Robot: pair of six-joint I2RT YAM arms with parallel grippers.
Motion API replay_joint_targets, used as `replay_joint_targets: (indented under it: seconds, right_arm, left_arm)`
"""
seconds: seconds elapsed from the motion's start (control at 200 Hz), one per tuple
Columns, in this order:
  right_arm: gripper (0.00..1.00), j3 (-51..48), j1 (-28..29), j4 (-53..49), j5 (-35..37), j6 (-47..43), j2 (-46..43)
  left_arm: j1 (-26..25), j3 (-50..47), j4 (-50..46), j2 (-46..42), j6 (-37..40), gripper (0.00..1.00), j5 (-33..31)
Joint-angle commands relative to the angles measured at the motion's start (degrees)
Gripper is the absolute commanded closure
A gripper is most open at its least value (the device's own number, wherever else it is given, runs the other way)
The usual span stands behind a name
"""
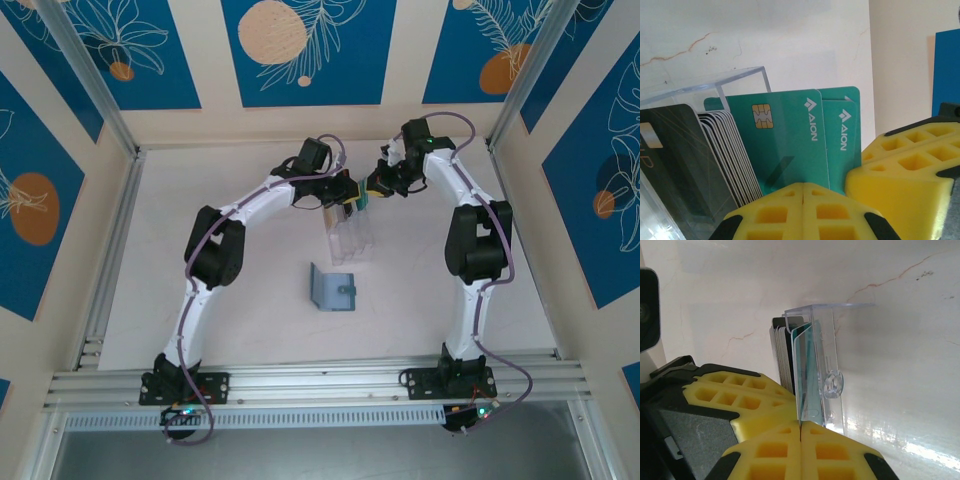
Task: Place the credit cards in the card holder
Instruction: Pick up the credit card from the storage box.
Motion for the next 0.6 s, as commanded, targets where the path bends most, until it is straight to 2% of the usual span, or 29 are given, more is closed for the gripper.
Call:
replay_joint_targets:
  seconds: [0.0,0.315,0.595]
  right_arm:
    - [1.0,1.8,0.6,-2.3,-1.1,-0.8,1.1]
    - [1.0,1.7,0.5,-2.6,-2.4,-0.9,0.3]
    - [0.88,1.7,0.3,-2.2,-4.8,-0.8,-0.1]
  left_arm:
    - [-0.9,-0.1,-0.5,-2.3,0.1,0.97,0.2]
    - [-1.5,2.3,-1.1,1.5,-0.3,0.97,0.1]
    - [-1.4,2.6,-2.7,2.5,0.6,0.97,-1.1]
